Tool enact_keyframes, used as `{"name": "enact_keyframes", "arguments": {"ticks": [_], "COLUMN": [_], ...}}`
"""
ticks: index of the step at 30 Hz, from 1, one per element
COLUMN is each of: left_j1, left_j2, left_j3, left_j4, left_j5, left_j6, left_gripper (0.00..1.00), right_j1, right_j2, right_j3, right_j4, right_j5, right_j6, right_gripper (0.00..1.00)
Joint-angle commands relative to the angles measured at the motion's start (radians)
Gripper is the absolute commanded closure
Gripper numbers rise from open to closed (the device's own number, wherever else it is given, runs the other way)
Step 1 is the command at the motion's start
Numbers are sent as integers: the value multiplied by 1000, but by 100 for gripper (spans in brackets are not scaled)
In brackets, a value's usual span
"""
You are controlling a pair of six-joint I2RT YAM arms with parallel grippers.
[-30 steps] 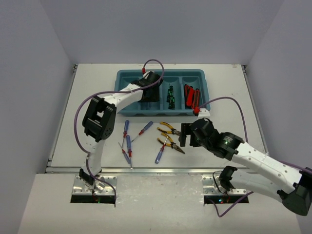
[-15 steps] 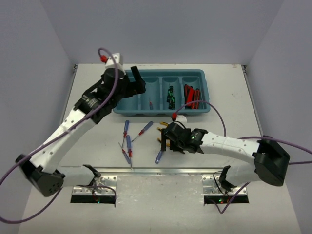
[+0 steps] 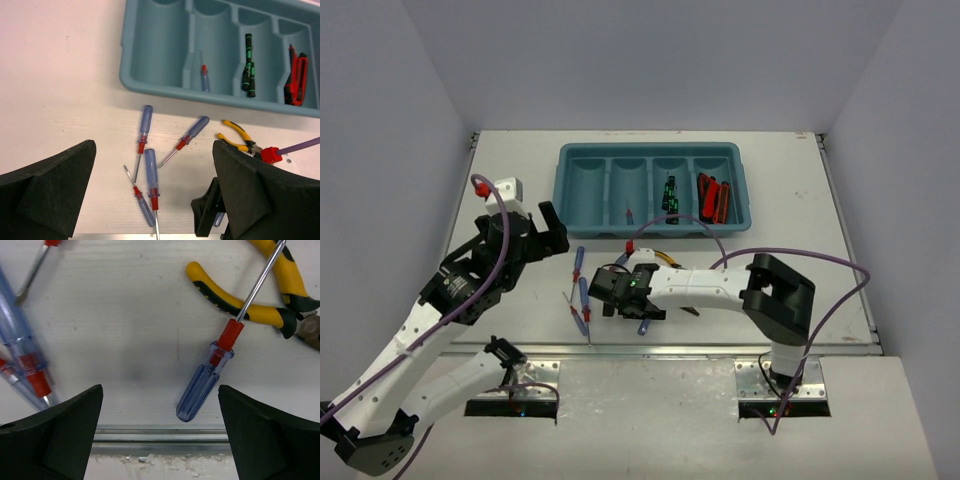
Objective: Sort the tools into containers
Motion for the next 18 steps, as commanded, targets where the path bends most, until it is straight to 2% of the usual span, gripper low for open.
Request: {"name": "enact_keyframes", "arguments": {"ticks": [1,6,13,14,16,18], "left_j1": [3,4,4,4,4,4], "left_j2": [-42,-58,-59,-58,-51,-43], "left_j3": [-33,-94,-135,-139,-144,-146], "left_j4": [8,43,86,90,95,95], "left_j5": [-31,-18,-1,0,1,3], "left_j6": [26,25,18,18,17,17], "left_gripper": [0,0,0,0,0,0], "right_j1": [-8,-8,-11,-11,-11,-11], "right_j2": [35,23,37,31,6,-24], "right_j3": [1,-15,-72,-86,-131,-178], "right_j4": [-78,-97,-99,-95,-58,-5], "right_j5": [-23,7,3,6,10,14], "right_j6": [138,165,231,243,250,239], "right_gripper": [8,12,37,38,41,51]}}
